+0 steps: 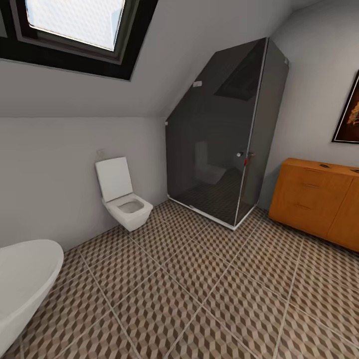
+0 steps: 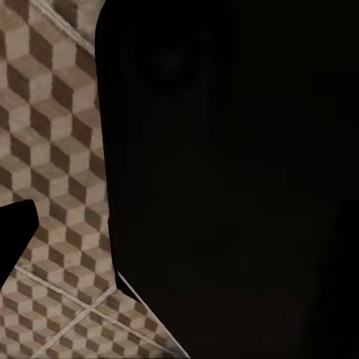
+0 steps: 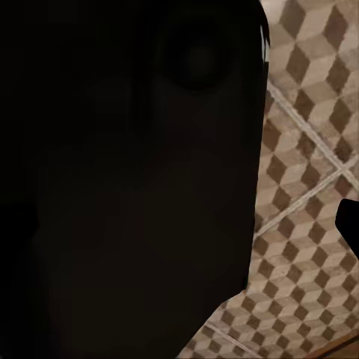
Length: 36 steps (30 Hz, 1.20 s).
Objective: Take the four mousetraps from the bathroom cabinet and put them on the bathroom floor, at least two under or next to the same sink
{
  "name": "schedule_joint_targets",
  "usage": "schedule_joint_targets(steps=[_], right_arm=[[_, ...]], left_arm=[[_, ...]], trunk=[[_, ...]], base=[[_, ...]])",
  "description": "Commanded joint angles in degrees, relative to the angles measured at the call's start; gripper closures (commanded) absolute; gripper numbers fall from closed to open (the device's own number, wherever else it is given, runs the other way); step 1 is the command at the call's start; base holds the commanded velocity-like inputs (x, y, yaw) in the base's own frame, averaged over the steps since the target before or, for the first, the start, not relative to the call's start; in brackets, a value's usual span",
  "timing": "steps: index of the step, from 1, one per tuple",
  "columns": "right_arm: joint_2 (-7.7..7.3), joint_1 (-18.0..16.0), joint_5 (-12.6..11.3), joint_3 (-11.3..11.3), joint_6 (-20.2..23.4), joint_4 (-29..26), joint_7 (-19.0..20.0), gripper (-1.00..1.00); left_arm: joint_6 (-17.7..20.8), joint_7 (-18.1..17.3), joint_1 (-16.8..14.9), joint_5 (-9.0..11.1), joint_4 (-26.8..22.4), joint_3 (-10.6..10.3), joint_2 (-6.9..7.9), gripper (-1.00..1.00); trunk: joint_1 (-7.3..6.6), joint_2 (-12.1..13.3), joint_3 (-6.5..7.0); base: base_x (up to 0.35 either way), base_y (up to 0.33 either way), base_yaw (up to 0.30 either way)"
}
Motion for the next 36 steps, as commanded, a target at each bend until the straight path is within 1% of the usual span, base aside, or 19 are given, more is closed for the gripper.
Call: schedule_joint_targets(steps=[1,4,9,13,16,22,36], right_arm=[[0.0,0.0,0.0,0.0,0.0,0.0,0.0,-1.0],[0.98,-0.35,-0.33,-0.09,0.09,-0.53,0.33,-1.0],[1.26,-0.44,-0.31,-0.09,0.05,-0.58,0.33,-1.0],[2.48,-0.91,-0.28,-0.03,-0.21,-1.5,0.28,-1.0],[2.78,-1.05,-0.27,-0.01,-0.69,-1.88,0.27,-1.0],[2.87,-1.12,-0.27,-0.05,-1.73,-2.11,0.27,-1.0],[2.89,-1.14,-0.18,-0.03,-6.23,-2.25,0.25,-1.0]], left_arm=[[0.0,0.0,0.0,0.0,0.0,0.0,0.0,-1.0],[-0.09,-0.08,0.09,-0.12,0.09,-0.06,-0.18,-1.0],[-0.09,-0.06,0.09,-0.12,0.09,-0.07,-0.12,-1.0],[-0.09,-0.08,0.09,-0.11,0.09,-0.03,0.18,-1.0],[-0.09,-0.07,0.09,-0.14,0.09,-0.06,0.38,-1.0],[-0.09,-0.06,0.09,-0.15,0.09,-0.06,0.62,-1.0],[-0.09,-0.06,0.08,-0.11,0.09,-0.04,0.93,-1.0]], trunk=[[0.0,-0.03,-0.03],[0.0,-0.03,-0.03],[0.0,-0.03,-0.03],[0.0,-0.03,-0.03],[0.0,-0.03,-0.03],[0.0,-0.03,-0.03],[0.0,-0.03,-0.03]], base=[[0.0,0.0,0.0],[0.0,0.0,0.0],[0.0,0.0,0.0],[0.0,0.0,0.0],[0.0,0.0,0.0],[0.0,0.0,0.0],[0.0,0.0,0.0]])
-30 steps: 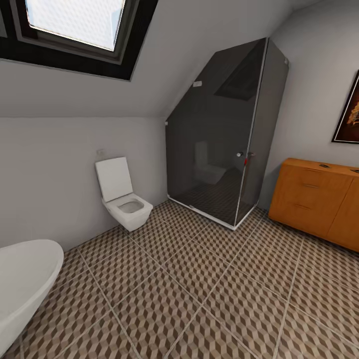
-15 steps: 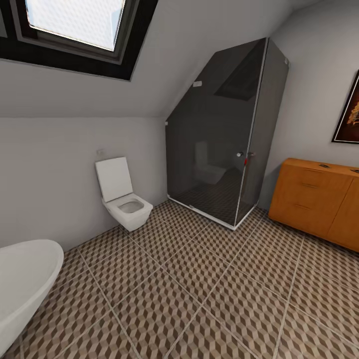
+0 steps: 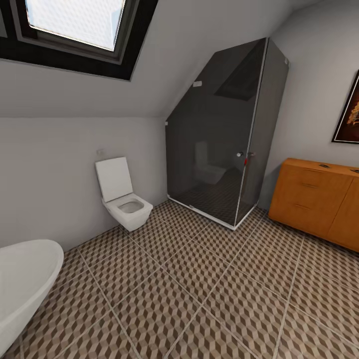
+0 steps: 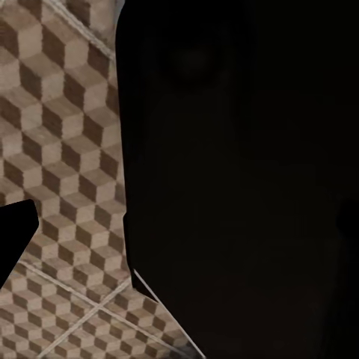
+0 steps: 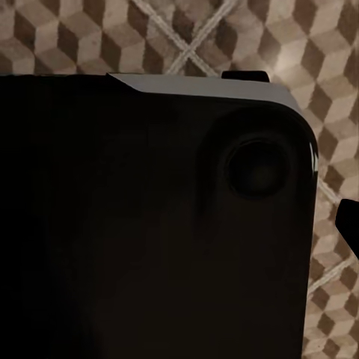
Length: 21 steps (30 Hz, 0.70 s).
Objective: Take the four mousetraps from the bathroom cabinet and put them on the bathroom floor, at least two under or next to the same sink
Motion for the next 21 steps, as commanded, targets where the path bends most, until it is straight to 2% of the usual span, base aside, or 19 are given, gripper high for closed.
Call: schedule_joint_targets(steps=[1,11,21], right_arm=[[0.01,-0.03,-0.02,-0.02,-0.53,0.05,0.03,-1.0],[0.01,-0.07,-0.02,-0.01,-3.69,0.04,0.01,-1.0],[0.26,-0.07,-0.18,0.0,-3.89,0.04,0.01,-1.0]], left_arm=[[-0.01,-0.01,-0.01,-0.01,0.01,-0.01,0.01,-1.0],[0.03,-0.08,-0.02,0.23,0.01,0.05,0.01,-1.0],[0.0,-0.19,-0.01,0.18,0.04,-0.06,-0.31,-1.0]], trunk=[[0.0,-0.02,-0.04],[0.0,-0.02,-0.04],[0.0,-0.02,-0.04]], base=[[0.0,0.0,0.0],[0.0,0.0,0.0],[0.0,0.0,0.0]])
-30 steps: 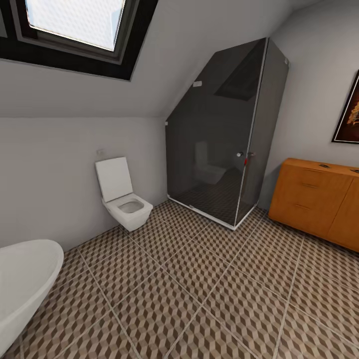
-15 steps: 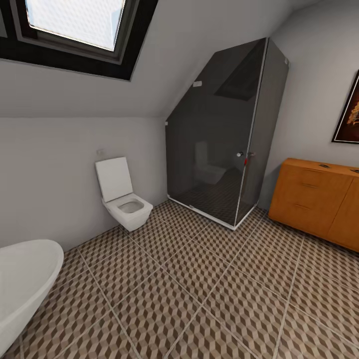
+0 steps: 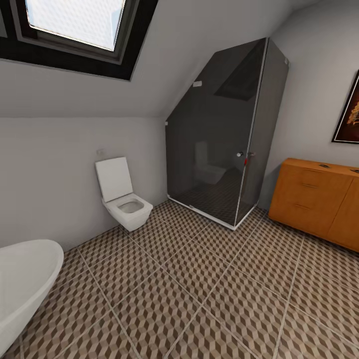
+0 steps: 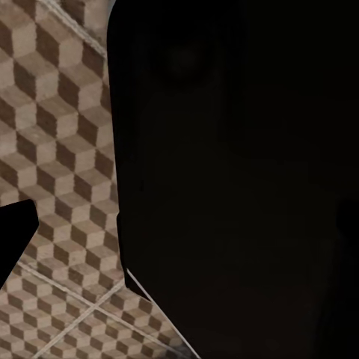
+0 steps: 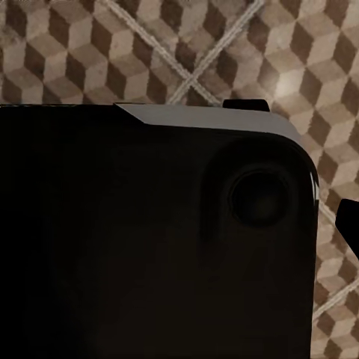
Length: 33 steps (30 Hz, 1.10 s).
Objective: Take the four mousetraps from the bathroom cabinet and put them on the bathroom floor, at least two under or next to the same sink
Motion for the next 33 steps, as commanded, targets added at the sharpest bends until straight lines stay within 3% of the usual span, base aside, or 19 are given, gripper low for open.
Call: schedule_joint_targets(steps=[1,21,29,33], right_arm=[[0.03,-0.04,-0.06,-0.03,-0.2,0.05,0.03,-1.0],[-0.16,-0.04,0.03,-0.03,-0.23,0.02,-0.05,-1.0],[-0.22,-0.05,0.09,-0.01,-2.18,-2.1,-0.08,-1.0],[-0.32,-0.05,0.12,0.0,-4.79,-4.02,-0.11,-1.0]], left_arm=[[-0.01,-0.03,-0.01,0.04,0.0,-0.01,0.0,-1.0],[-0.01,-0.12,-0.03,0.14,-0.61,0.21,-0.73,-1.0],[-1.66,-0.02,-0.08,-0.05,-5.01,0.25,-0.76,-1.0],[-4.82,0.1,-0.09,-0.15,-8.06,0.26,-0.41,-1.0]], trunk=[[0.0,-0.02,-0.04],[0.0,-0.02,-0.04],[0.0,-0.02,-0.04],[0.0,-0.02,-0.04]], base=[[0.0,0.0,0.0],[0.0,0.0,0.0],[0.0,0.0,0.0],[0.0,0.0,0.0]])
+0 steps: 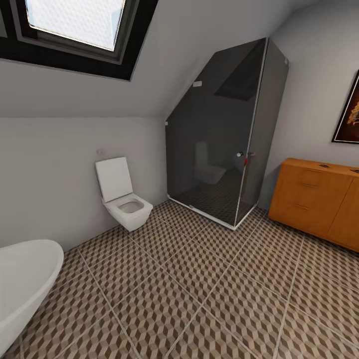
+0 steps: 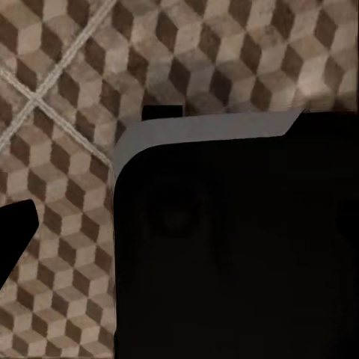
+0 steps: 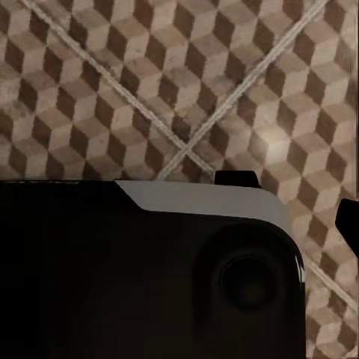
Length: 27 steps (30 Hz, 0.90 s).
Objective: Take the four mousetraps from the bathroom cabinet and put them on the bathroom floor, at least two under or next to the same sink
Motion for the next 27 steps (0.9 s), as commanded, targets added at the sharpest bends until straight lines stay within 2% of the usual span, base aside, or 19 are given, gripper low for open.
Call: schedule_joint_targets(steps=[1,5,10,15,18,22,25,27], right_arm=[[-0.05,-0.03,0.0,-0.01,-0.97,-0.44,0.01,-1.0],[-0.25,-0.04,0.03,-0.01,-3.3,-1.96,-0.04,-1.0],[-0.49,-0.04,0.09,0.01,-6.34,-5.36,-0.08,-1.0],[-0.62,-0.05,0.19,0.0,-7.46,-10.01,-0.15,-1.0],[-0.67,-0.05,0.24,0.0,-7.59,-12.26,-0.23,-1.0],[-0.94,-0.05,0.29,-0.03,-7.66,-17.02,-0.78,-1.0],[-1.17,-0.05,0.31,-0.06,-7.47,-21.15,-1.67,-1.0],[-1.26,-0.06,0.32,-0.07,-7.11,-24.15,-2.41,-1.0]], left_arm=[[-1.13,0.01,0.01,-0.03,-0.75,0.01,0.09,-1.0],[-4.23,0.06,0.01,-0.1,-2.71,0.01,0.32,-1.0],[-9.11,0.09,0.0,-0.16,-5.86,0.05,1.34,-1.0],[-11.3,0.14,0.0,-0.14,-9.81,0.14,2.06,-1.0],[-11.6,0.19,0.0,-0.16,-12.0,0.16,2.16,-1.0],[-11.16,0.28,-0.04,-0.17,-17.29,0.18,2.28,-1.0],[-9.02,0.33,-0.06,-0.18,-22.31,0.18,2.3,-1.0],[-6.2,0.33,-0.07,-0.16,-26.12,0.18,2.28,-1.0]], trunk=[[0.0,-0.03,-0.05],[0.0,-0.03,-0.05],[0.0,-0.03,-0.05],[0.0,-0.03,-0.05],[0.0,-0.03,-0.05],[0.0,-0.03,-0.05],[0.0,-0.03,-0.05],[0.0,-0.03,-0.05]], base=[[0.0,0.0,0.0],[0.0,0.0,0.0],[0.0,0.0,0.0],[0.0,0.0,0.0],[0.0,0.0,0.0],[0.0,0.0,0.0],[0.0,0.0,0.0],[0.0,0.0,0.0]])
